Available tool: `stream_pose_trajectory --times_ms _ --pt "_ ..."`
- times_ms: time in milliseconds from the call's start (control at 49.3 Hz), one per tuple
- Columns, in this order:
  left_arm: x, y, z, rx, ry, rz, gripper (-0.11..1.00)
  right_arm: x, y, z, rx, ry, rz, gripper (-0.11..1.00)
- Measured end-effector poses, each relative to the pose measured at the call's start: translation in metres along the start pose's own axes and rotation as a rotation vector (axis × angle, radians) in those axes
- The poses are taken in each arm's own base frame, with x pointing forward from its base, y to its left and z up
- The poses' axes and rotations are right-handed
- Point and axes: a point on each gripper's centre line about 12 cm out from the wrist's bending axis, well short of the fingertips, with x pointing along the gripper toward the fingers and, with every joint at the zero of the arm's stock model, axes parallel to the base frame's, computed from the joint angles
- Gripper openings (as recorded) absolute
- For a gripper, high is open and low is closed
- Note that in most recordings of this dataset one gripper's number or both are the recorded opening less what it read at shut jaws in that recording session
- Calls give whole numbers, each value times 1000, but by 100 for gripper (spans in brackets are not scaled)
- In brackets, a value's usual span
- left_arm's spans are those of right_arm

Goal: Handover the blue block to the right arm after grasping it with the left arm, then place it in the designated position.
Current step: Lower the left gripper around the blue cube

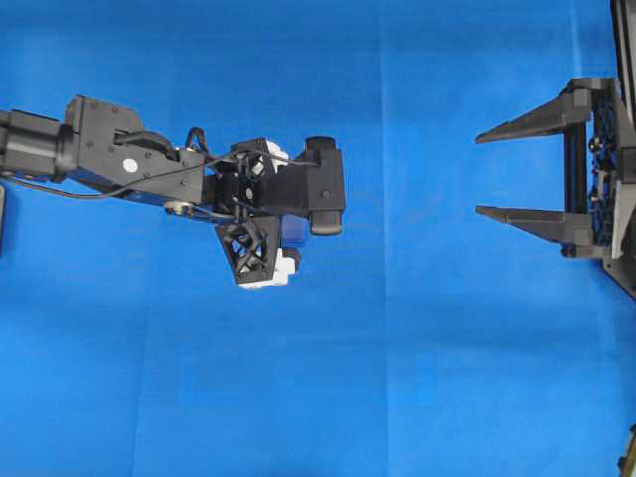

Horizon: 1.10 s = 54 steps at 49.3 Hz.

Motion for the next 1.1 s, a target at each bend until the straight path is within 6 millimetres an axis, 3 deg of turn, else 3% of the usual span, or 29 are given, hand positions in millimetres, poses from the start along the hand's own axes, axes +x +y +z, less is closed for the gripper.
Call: stream_pose_trajectory --times_ms 365,710,811,933,1095 --pt "34 1 -20 5 70 5 93 0 0 0 0 2 -2 97" --pt "37 4 -24 1 70 7 90 1 0 -1 2 3 -2 97" --pt "37 6 -23 0 69 10 78 1 0 0 2 3 -2 97" --pt "37 8 -23 9 68 14 48 1 0 0 1 2 0 97" --pt "37 9 -23 36 68 14 49 1 0 -1 2 5 -2 97"
